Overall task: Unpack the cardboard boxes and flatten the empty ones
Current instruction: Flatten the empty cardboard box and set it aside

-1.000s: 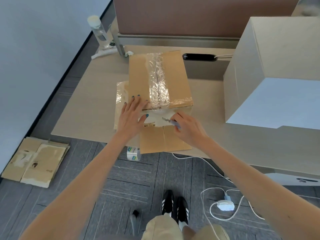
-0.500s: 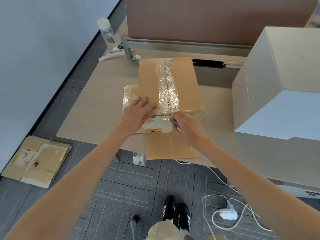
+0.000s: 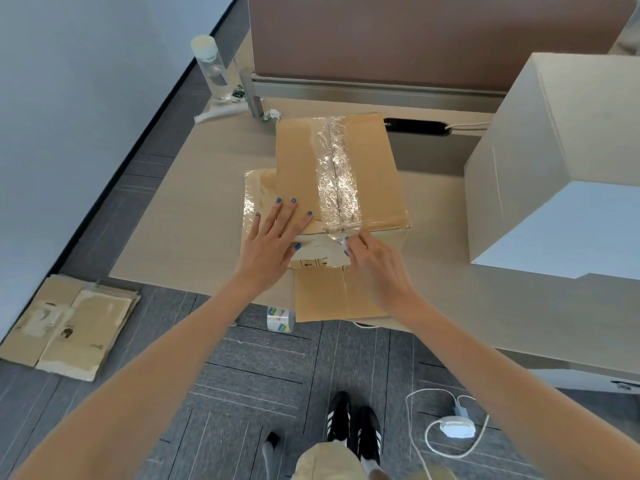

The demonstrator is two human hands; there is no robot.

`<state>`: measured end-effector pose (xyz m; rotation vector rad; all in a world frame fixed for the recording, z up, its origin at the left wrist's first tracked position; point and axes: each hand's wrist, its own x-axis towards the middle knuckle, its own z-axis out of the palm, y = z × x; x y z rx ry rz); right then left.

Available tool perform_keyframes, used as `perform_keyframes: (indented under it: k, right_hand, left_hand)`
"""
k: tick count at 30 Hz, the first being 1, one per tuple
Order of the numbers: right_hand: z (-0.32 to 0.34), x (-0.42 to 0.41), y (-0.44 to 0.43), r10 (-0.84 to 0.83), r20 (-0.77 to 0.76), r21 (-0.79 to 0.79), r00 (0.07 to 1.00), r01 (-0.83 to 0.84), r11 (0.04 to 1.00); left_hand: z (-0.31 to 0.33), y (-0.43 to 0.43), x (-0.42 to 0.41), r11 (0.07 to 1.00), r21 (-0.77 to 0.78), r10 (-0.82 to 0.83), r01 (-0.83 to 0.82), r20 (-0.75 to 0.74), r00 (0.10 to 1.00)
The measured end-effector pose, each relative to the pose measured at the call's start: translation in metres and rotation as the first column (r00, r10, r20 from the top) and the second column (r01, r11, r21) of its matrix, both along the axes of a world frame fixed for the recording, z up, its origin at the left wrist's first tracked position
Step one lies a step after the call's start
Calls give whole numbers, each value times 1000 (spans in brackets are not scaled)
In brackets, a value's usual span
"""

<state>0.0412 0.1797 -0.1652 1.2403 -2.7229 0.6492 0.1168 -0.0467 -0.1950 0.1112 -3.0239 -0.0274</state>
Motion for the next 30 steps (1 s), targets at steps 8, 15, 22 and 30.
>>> perform_keyframes:
  k: [8, 15, 22, 30]
  right_hand:
    - [-5, 0, 9, -15, -8, -17, 1000, 15, 1000]
    - [-6, -11, 28, -45, -44, -13, 998, 45, 999]
    - [18, -19, 36, -41, -40, -92, 998, 37, 995]
    - [37, -59, 8, -50, 145, -3, 988, 51, 999]
  left_hand:
    - [-6, -1, 0, 999, -42, 25, -26, -26, 999]
    - [-10, 1, -1, 998, -34, 44, -46, -50, 998]
    - [2, 13, -4, 998, 40, 52, -52, 2, 999]
    - [32, 39, -32, 964, 197, 197, -180, -71, 978]
